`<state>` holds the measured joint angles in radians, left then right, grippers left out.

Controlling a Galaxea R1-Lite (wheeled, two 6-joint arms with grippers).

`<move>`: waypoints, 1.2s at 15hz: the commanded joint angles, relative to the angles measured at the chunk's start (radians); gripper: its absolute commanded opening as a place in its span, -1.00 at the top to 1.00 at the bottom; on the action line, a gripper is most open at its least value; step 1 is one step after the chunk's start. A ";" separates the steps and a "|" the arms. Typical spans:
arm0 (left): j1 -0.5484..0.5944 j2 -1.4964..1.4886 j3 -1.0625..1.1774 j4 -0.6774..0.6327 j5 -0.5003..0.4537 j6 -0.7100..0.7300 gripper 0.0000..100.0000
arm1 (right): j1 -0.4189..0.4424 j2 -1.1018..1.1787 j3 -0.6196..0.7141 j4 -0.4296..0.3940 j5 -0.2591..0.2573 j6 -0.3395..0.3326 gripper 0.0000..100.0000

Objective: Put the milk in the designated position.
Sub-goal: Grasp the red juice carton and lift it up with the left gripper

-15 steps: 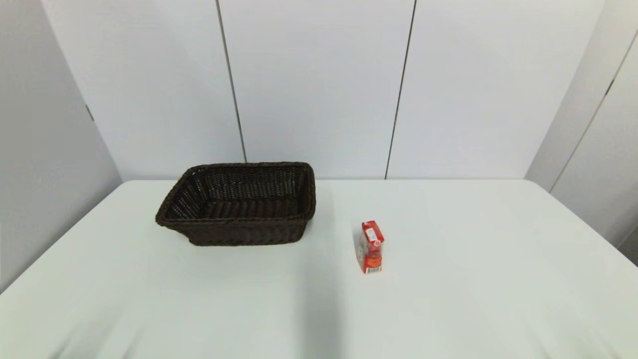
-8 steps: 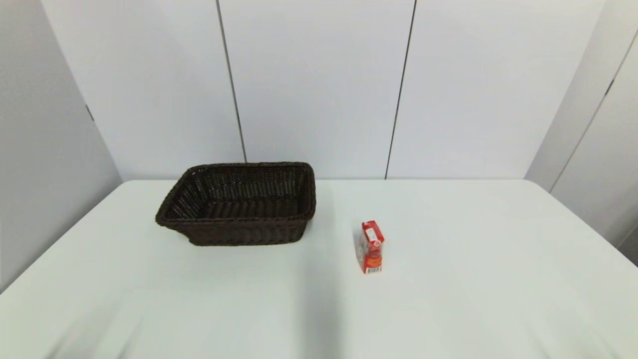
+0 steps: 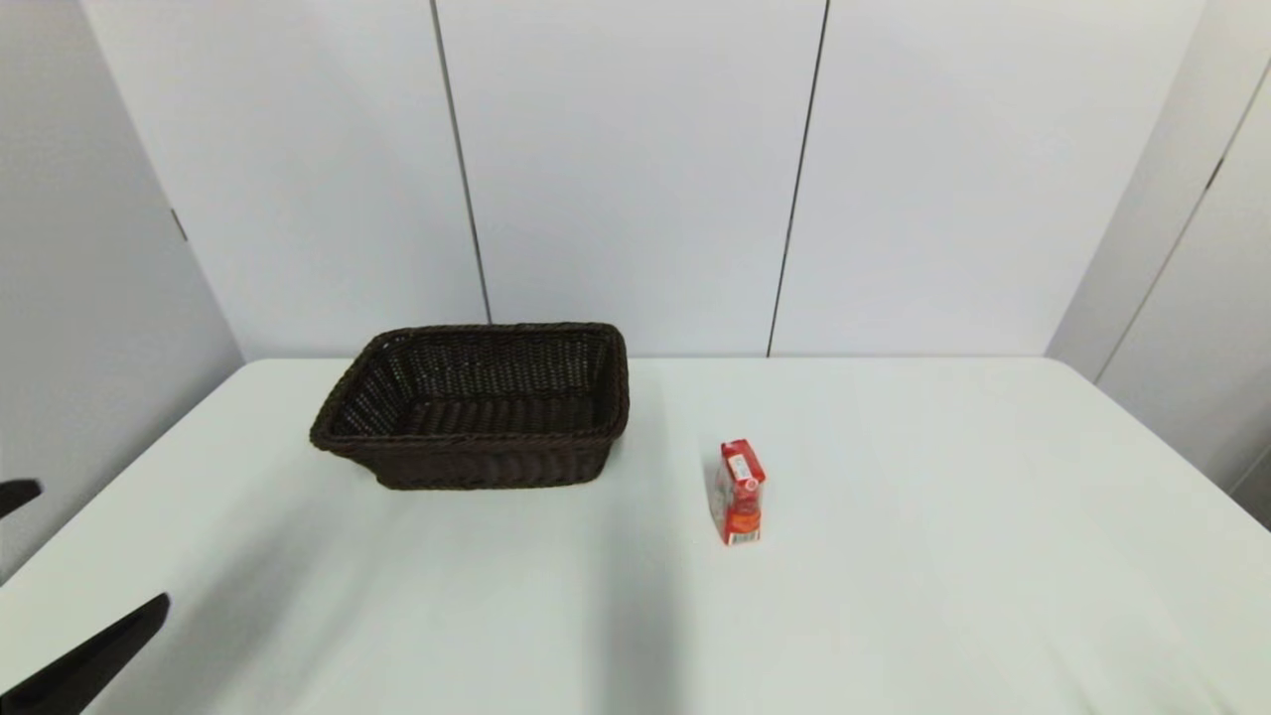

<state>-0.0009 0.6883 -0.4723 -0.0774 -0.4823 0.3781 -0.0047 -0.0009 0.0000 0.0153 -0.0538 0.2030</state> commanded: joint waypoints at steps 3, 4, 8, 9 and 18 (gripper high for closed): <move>-0.396 0.594 -0.212 0.030 -0.444 0.251 -1.00 | 0.000 0.001 0.000 0.000 0.000 0.001 -1.00; -0.470 0.622 -0.226 0.051 -0.424 0.208 -1.00 | 0.000 0.001 0.000 0.000 0.000 0.001 -1.00; -0.699 0.734 -0.250 0.013 -0.182 0.054 -1.00 | 0.000 0.001 0.000 0.000 -0.001 0.001 -1.00; -0.758 0.761 -0.250 -0.024 -0.119 -0.027 -1.00 | 0.000 0.001 0.000 0.000 0.000 0.001 -1.00; -1.041 1.133 -0.374 -0.421 0.719 -0.605 -1.00 | 0.000 0.001 0.000 0.000 -0.001 0.001 -1.00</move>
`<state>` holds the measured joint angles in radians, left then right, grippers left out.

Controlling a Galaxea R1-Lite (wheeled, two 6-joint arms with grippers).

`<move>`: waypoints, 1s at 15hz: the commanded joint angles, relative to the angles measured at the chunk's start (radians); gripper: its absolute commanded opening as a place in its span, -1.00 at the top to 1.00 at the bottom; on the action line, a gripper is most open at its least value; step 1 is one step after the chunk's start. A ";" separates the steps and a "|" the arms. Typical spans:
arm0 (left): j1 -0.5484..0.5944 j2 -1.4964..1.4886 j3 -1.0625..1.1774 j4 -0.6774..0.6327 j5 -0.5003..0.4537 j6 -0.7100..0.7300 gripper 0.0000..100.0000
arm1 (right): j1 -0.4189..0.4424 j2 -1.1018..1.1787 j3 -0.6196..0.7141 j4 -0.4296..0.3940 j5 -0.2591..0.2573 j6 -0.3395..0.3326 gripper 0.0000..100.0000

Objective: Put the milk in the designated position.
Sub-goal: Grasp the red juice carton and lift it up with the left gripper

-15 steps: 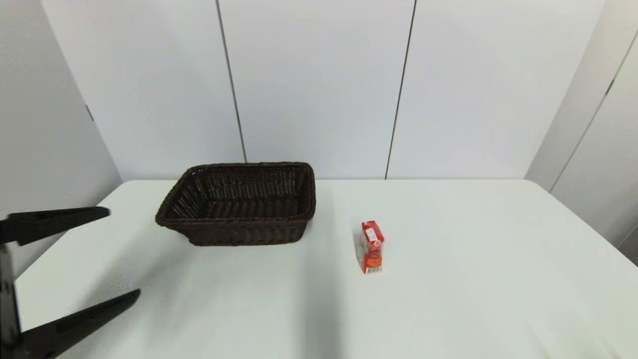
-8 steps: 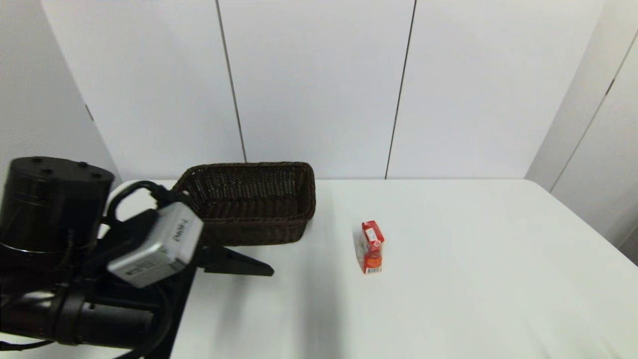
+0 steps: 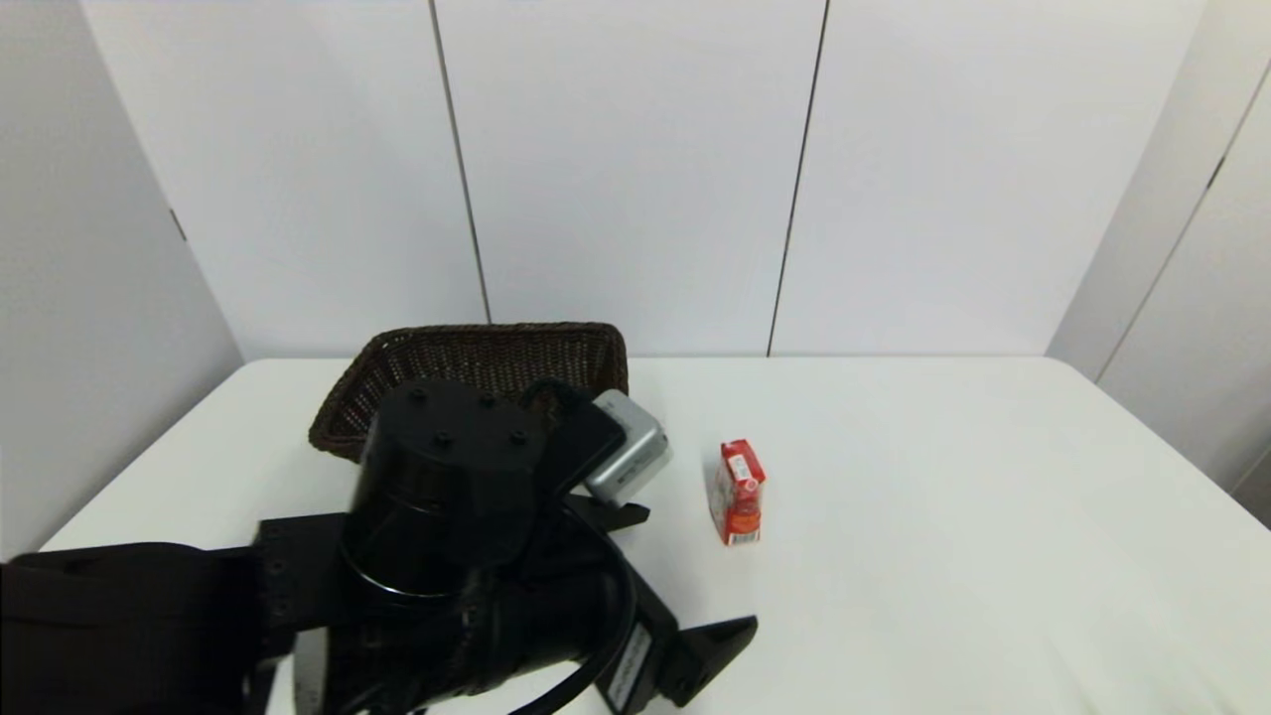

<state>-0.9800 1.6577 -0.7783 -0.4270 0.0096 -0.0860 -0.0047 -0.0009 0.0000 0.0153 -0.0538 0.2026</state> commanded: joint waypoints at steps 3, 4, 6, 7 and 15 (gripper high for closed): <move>-0.103 0.301 -0.173 -0.082 0.441 -0.290 -1.00 | 0.000 0.001 0.000 0.000 0.000 0.001 -1.00; -0.109 0.335 -0.211 -0.081 0.481 -0.324 -1.00 | 0.000 0.001 0.000 0.000 -0.001 0.001 -1.00; -0.115 0.396 -0.277 -0.079 0.532 -0.360 -1.00 | 0.000 0.002 0.000 0.000 0.000 0.001 -1.00; -0.115 0.427 -0.306 -0.079 0.560 -0.368 -1.00 | 0.000 0.001 0.000 0.000 0.000 0.001 -1.00; -0.112 0.537 -0.394 -0.075 0.619 -0.402 -1.00 | 0.000 0.001 0.000 0.000 -0.001 0.001 -1.00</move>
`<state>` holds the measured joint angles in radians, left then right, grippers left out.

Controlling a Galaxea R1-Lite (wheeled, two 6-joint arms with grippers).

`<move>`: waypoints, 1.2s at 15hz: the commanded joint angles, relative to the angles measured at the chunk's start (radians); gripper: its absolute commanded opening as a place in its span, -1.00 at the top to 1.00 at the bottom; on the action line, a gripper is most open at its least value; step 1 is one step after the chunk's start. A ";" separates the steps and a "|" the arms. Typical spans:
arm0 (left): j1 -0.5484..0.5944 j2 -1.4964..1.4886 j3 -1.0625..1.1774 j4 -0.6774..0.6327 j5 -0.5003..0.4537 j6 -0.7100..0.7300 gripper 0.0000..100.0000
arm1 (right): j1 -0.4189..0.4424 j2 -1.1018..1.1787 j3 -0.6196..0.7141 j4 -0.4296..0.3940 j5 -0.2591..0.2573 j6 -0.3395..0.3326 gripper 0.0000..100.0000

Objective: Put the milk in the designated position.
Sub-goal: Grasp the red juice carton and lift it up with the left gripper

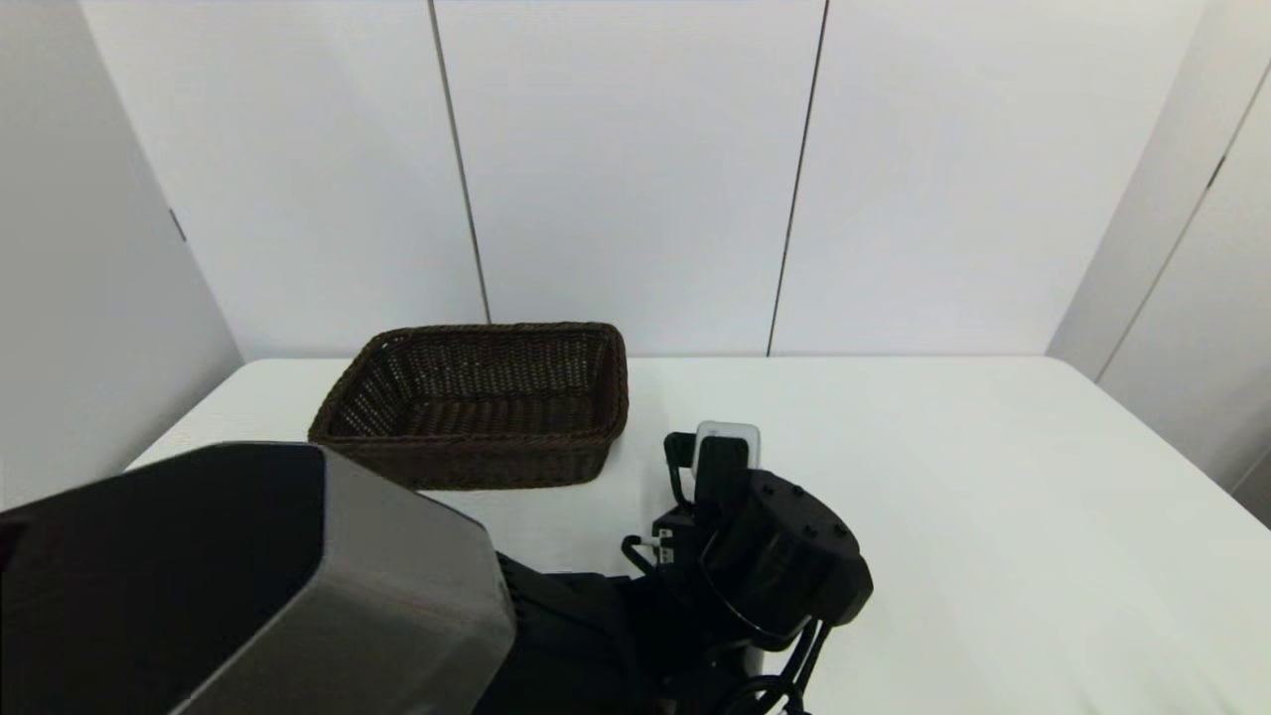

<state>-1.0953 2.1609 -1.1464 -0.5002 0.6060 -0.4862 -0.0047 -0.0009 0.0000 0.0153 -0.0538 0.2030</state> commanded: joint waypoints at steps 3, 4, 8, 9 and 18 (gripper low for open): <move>0.014 0.054 -0.058 0.012 0.074 -0.002 -1.00 | 0.000 0.001 0.000 0.000 0.000 0.001 -1.00; 0.015 0.056 -0.065 0.014 0.074 0.000 -1.00 | 0.000 0.001 0.000 0.000 -0.001 0.001 -1.00; 0.026 0.073 -0.096 0.020 0.075 0.009 -1.00 | 0.000 0.001 0.000 0.000 -0.001 0.001 -1.00; 0.026 0.077 -0.098 0.020 0.075 0.009 -1.00 | 0.000 0.001 0.000 0.000 0.000 0.001 -1.00; 0.028 0.088 -0.110 0.028 0.075 0.018 1.00 | 0.000 0.001 0.000 0.000 0.000 0.001 -1.00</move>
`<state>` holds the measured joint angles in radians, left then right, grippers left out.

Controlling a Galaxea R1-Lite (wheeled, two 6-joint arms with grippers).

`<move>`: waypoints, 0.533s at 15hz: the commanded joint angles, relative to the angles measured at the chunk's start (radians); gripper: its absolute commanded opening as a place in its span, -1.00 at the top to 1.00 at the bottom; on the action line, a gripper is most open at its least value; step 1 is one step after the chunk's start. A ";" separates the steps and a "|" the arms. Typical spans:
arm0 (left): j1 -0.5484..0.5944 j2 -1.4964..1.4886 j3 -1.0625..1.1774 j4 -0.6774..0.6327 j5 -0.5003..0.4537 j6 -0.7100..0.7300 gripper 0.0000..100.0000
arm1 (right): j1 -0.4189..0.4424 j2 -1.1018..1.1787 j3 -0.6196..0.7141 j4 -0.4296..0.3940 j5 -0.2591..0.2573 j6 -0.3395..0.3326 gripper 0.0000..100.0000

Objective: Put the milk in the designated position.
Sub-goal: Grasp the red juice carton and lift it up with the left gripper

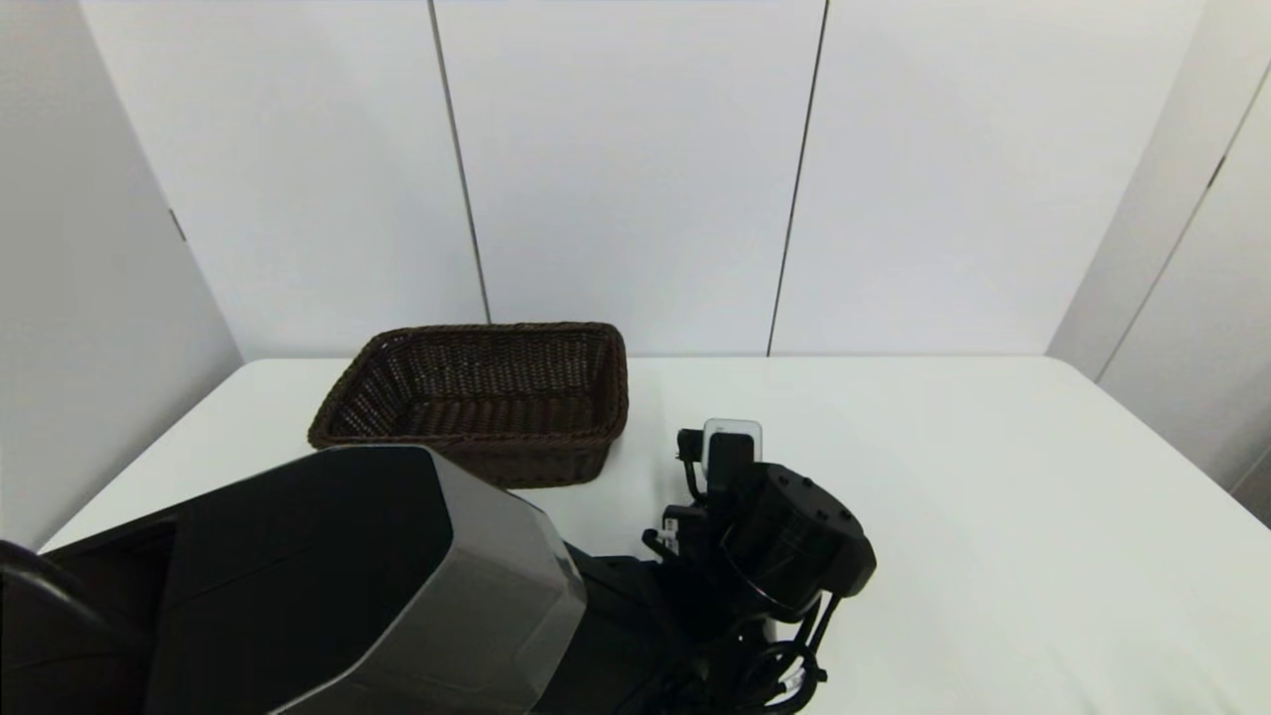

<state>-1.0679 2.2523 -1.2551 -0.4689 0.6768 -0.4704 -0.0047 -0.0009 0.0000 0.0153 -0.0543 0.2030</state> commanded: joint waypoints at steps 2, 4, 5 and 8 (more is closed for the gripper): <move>0.000 -0.005 0.000 -0.005 0.004 0.003 1.00 | 0.000 0.001 0.000 0.000 0.001 0.001 -1.00; 0.000 -0.013 0.006 -0.004 0.003 0.003 1.00 | 0.000 0.001 0.000 0.000 -0.001 0.001 -1.00; 0.000 -0.028 0.006 0.006 -0.002 0.003 1.00 | 0.000 0.001 0.000 0.000 0.001 0.001 -1.00; -0.012 -0.120 -0.007 0.107 -0.075 0.033 1.00 | 0.000 0.001 0.000 0.000 0.001 0.001 -1.00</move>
<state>-1.0704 2.2023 -1.2560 -0.4040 0.6360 -0.4440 -0.0047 -0.0009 0.0000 0.0153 -0.0543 0.2026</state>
